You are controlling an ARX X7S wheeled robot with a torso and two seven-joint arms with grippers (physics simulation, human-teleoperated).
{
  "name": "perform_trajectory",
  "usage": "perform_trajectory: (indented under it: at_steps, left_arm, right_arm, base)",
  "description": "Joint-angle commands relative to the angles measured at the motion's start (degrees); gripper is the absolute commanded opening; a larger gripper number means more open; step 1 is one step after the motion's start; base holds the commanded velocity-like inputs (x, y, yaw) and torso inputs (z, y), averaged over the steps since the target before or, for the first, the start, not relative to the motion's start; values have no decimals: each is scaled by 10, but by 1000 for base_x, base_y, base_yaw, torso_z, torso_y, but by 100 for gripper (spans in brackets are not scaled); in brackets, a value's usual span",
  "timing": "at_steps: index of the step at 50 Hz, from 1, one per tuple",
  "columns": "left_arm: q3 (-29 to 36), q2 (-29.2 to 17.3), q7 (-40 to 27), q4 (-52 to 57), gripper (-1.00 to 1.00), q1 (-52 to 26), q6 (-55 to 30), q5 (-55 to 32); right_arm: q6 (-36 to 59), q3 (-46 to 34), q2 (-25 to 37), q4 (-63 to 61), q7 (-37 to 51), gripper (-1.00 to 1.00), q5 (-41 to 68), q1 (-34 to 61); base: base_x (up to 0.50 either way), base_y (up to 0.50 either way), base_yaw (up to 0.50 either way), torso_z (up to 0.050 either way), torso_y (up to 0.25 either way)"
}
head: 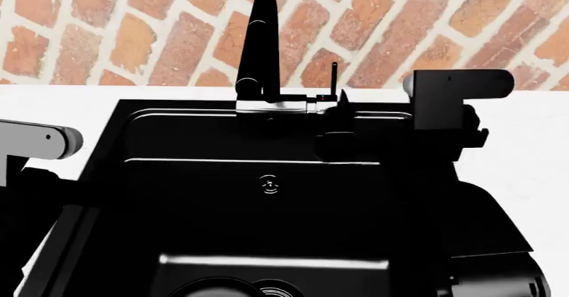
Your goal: Pick the pan and sponge and place them into the sink. Then turn on the water.
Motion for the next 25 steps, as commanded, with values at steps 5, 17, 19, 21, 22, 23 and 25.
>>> perform_trajectory:
  at_steps: [5,17,19,21,22,23,25]
  left_arm:
    - [-22,-12,-11,19,100,13,-10,-20]
    - [-32,-18,-14,23,100,21,-7,-24]
    - [-33,-17,-16,24,100,19,-8,-25]
    - [-34,-16,-15,27,100,21,-7,-29]
    - [-34,-17,-13,26,100,22,-8,-30]
    - [-35,-17,-13,26,100,22,-8,-30]
    - [-37,-19,-15,28,100,22,-10,-32]
  right_arm:
    - [-118,-49,-78,315,-77,100,-57,153]
    - [-242,-40,-133,566,-125,100,-109,246]
    - [-239,-29,-134,566,-125,100,-121,246]
    - [-236,-20,-136,566,-125,100,-137,246]
    - [-232,-16,-137,566,-124,100,-145,246]
    - [-235,-10,-137,566,-123,100,-154,246]
    - [-237,-4,-140,566,-116,100,-174,247]
  base:
    - [0,0,0,0,0]
    - [0,0,0,0,0]
    - [0,0,0,0,0]
    - [0,0,0,0,0]
    - [0,0,0,0,0]
    - [0,0,0,0,0]
    - [0,0,0,0,0]
